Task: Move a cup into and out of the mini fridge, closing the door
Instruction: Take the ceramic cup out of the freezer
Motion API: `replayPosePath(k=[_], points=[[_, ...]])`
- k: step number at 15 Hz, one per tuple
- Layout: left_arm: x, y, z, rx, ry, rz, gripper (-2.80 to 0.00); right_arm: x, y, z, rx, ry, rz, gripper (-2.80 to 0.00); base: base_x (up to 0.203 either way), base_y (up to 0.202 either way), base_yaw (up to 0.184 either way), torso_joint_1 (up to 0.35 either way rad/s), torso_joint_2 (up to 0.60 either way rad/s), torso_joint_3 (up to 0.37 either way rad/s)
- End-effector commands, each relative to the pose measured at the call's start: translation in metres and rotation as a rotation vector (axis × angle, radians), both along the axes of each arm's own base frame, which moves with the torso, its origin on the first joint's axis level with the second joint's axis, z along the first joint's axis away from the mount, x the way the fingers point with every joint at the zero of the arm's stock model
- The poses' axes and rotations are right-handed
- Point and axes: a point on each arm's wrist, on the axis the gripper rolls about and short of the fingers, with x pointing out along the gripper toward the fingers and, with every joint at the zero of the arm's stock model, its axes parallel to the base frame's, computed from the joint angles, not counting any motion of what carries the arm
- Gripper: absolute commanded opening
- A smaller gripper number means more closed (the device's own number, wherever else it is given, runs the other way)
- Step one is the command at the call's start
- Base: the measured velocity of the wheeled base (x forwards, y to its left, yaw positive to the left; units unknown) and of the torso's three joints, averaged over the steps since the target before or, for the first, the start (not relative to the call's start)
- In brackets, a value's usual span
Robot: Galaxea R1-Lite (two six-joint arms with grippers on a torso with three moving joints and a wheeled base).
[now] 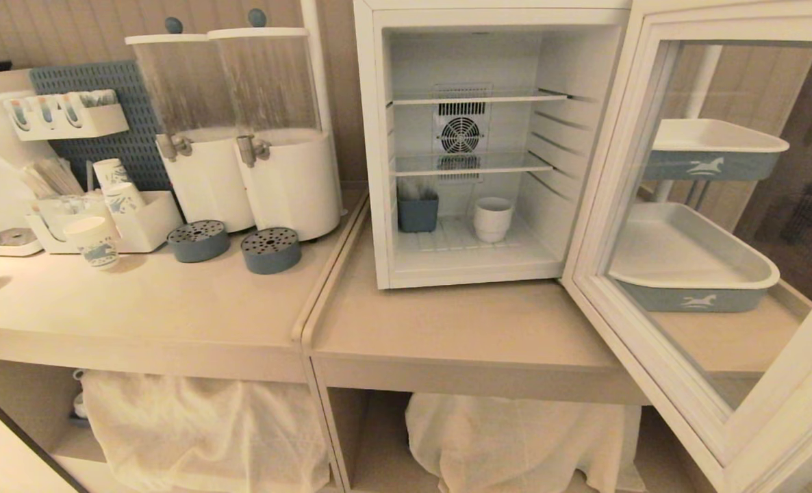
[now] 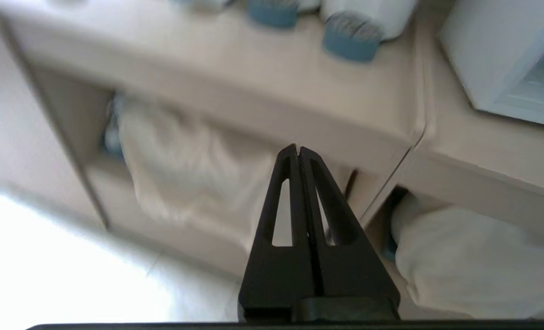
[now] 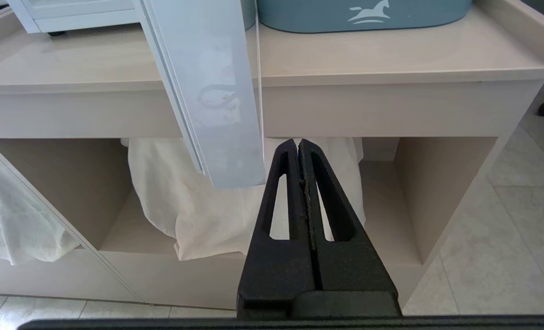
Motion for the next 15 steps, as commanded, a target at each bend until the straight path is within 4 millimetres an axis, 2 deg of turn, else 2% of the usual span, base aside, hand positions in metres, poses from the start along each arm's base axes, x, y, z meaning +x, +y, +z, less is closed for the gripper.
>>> replayPosePath(k=[1, 3, 5, 7, 10, 13, 14, 15], points=[[-0.014, 0.0, 0.003, -0.021, -0.002, 0.046, -2.8, 0.0, 0.0, 0.0, 0.0, 0.001, 0.0, -2.8, 0.0, 0.0, 0.0, 0.0, 0.0, 0.0], [-0.017, -0.001, 0.002, -0.084, 0.01, 0.057, -2.8, 0.0, 0.0, 0.0, 0.0, 0.001, 0.0, -2.8, 0.0, 0.0, 0.0, 0.0, 0.0, 0.0], [-0.021, 0.0, -0.007, -0.142, 0.094, 0.075, -2.8, 0.0, 0.0, 0.0, 0.0, 0.005, -0.001, -2.8, 0.0, 0.0, 0.0, 0.0, 0.0, 0.0], [-0.028, -0.001, -0.001, -0.196, 0.086, 0.085, -2.8, 0.0, 0.0, 0.0, 0.0, 0.007, -0.001, -2.8, 0.0, 0.0, 0.0, 0.0, 0.0, 0.0], [-0.053, -0.014, 0.003, -0.24, 0.092, -0.018, -2.8, 0.0, 0.0, 0.0, 0.0, 0.006, -0.001, -2.8, 0.0, 0.0, 0.0, 0.0, 0.0, 0.0], [-0.076, -0.015, -0.027, -0.203, 0.011, -0.122, -2.8, 0.0, 0.0, 0.0, 0.0, 0.004, -0.001, -2.8, 0.0, 0.0, 0.0, 0.0, 0.0, 0.0], [-0.079, -0.015, -0.037, -0.173, -0.004, -0.145, -2.8, 0.0, 0.0, 0.0, 0.0, 0.002, -0.001, -2.8, 0.0, 0.0, 0.0, 0.0, 0.0, 0.0], [-0.072, -0.015, -0.044, -0.156, -0.011, -0.157, -2.8, 0.0, 0.0, 0.0, 0.0, 0.001, -0.001, -2.8, 0.0, 0.0, 0.0, 0.0, 0.0, 0.0]])
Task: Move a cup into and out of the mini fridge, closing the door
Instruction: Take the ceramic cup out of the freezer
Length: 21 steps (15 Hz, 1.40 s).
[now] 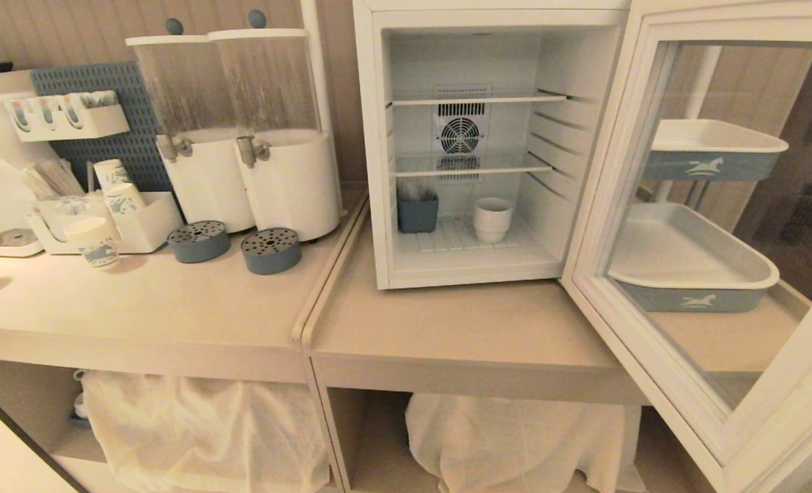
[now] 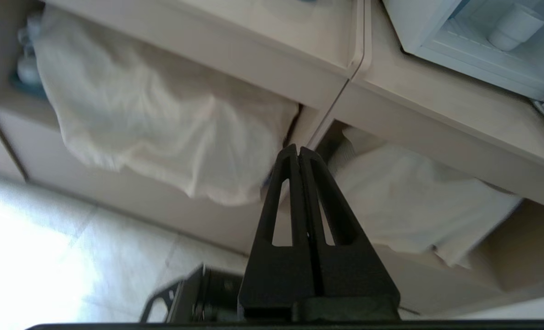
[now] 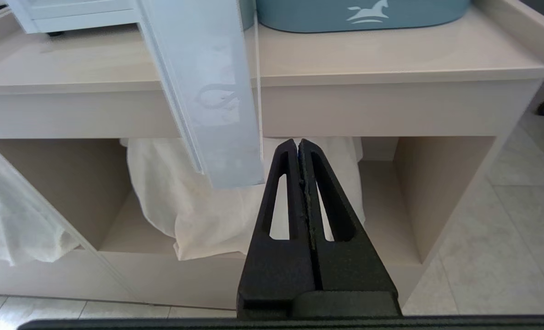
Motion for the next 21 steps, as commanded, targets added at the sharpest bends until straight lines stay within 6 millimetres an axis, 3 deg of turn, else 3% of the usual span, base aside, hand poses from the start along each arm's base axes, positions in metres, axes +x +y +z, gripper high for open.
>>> replayPosePath(k=[1, 4, 6, 8, 11, 21], points=[[0.006, 0.0, -0.017, 0.01, -0.059, -0.002, -2.8, 0.0, 0.0, 0.0, 0.0, 0.001, 0.001, -2.8, 0.0, 0.0, 0.0, 0.0, 0.0, 0.0], [0.063, 0.0, -0.058, 0.089, -0.173, 0.001, -2.8, 0.0, 0.0, 0.0, 0.0, -0.002, 0.001, -2.8, 0.0, 0.0, 0.0, 0.0, 0.0, 0.0], [0.077, 0.0, -0.067, 0.166, -0.382, -0.005, -2.8, 0.0, 0.0, 0.0, 0.0, -0.002, 0.001, -2.8, 0.0, 0.0, 0.0, 0.0, 0.0, 0.0], [0.078, -0.001, -0.066, 0.201, -0.458, -0.022, -2.8, 0.0, 0.0, 0.0, 0.0, 0.0, 0.001, -2.8, 0.0, 0.0, 0.0, 0.0, 0.0, 0.0], [0.083, -0.002, -0.091, 0.233, -0.224, -0.092, -2.8, 0.0, 0.0, 0.0, 0.0, 0.0, 0.001, -2.8, 0.0, 0.0, 0.0, 0.0, 0.0, 0.0], [0.083, -0.002, -0.091, 0.236, -0.229, -0.097, -2.8, 0.0, 0.0, 0.0, 0.0, 0.0, 0.001, -2.8, 0.0, 0.0, 0.0, 0.0, 0.0, 0.0]])
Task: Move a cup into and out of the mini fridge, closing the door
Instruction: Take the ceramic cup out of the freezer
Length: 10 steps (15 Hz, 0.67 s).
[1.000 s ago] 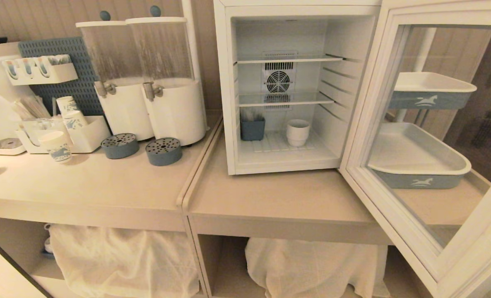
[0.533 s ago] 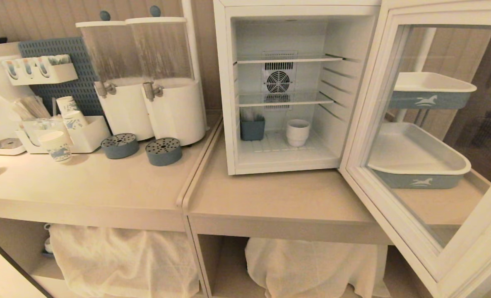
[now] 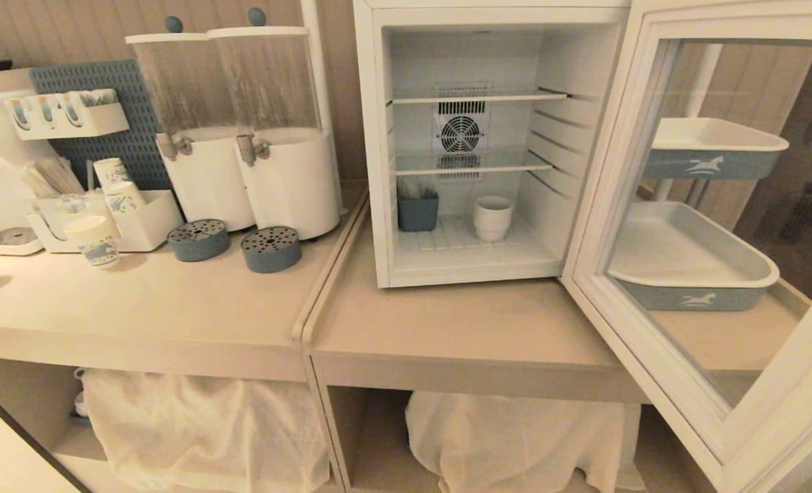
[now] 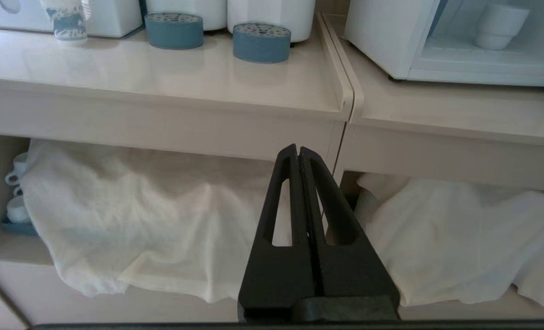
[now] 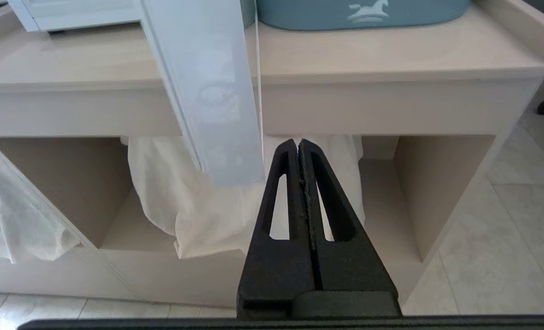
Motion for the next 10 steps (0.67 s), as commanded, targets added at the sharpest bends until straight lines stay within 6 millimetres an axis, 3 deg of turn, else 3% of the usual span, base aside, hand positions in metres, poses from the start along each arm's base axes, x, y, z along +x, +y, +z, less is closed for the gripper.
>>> replayPosePath(k=[1, 7, 10], points=[[0.0028, 0.0, -0.0111, -0.002, 0.034, 0.001, -2.8, 0.0001, 0.0, 0.0, 0.0, 0.002, 0.001, -2.8, -0.152, 0.0, 0.0, 0.002, 0.02, 0.001], [0.0027, -0.0001, -0.0099, -0.009, 0.022, -0.001, -2.8, 0.0001, 0.0, 0.0, 0.0, 0.002, 0.001, -2.8, -0.188, 0.0, 0.0, 0.003, 0.0, 0.004], [0.0026, -0.0001, -0.008, -0.001, 0.003, 0.0, -2.8, 0.0001, 0.0, 0.0, 0.0, 0.002, 0.001, -2.8, -0.033, 0.0, 0.0, 0.001, 0.0, 0.0]])
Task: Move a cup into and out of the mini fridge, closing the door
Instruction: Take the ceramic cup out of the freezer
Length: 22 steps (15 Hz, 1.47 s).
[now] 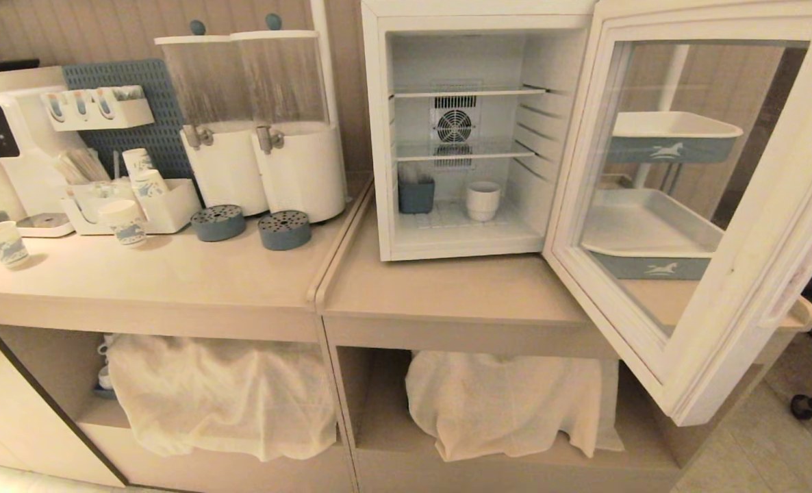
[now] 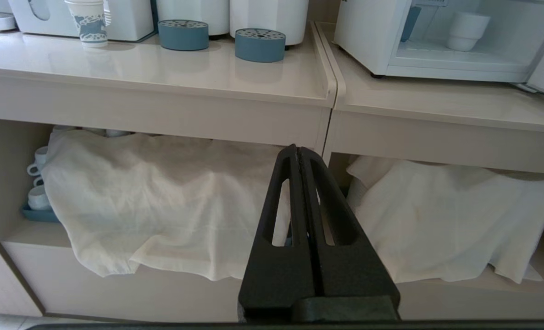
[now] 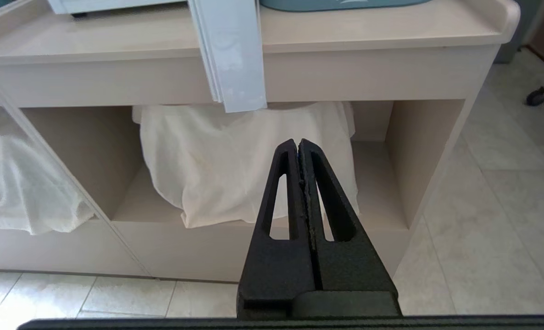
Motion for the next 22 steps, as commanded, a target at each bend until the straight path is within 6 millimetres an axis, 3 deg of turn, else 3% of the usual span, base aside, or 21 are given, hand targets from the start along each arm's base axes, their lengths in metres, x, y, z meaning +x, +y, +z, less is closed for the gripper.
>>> replayPosePath(k=[1, 9, 22], points=[[0.0029, 0.0, -0.011, 0.0, 0.033, 0.002, -2.8, 0.0001, 0.0, 0.0001, 0.0, 0.001, 0.0, -2.8, 0.0, 0.0, 0.0, 0.0, 0.0, 0.0], [0.0029, -0.0001, -0.0111, 0.0, 0.034, -0.001, -2.8, 0.0001, 0.0, 0.0001, 0.0, 0.001, 0.0, -2.8, -0.001, 0.021, 0.001, 0.0, 0.0, 0.001], [0.0029, 0.0, -0.0118, 0.0, 0.04, -0.001, -2.8, 0.0001, 0.0, 0.0001, 0.0, 0.001, 0.0, -2.8, 0.0, 0.192, 0.001, 0.005, 0.0, 0.002]])
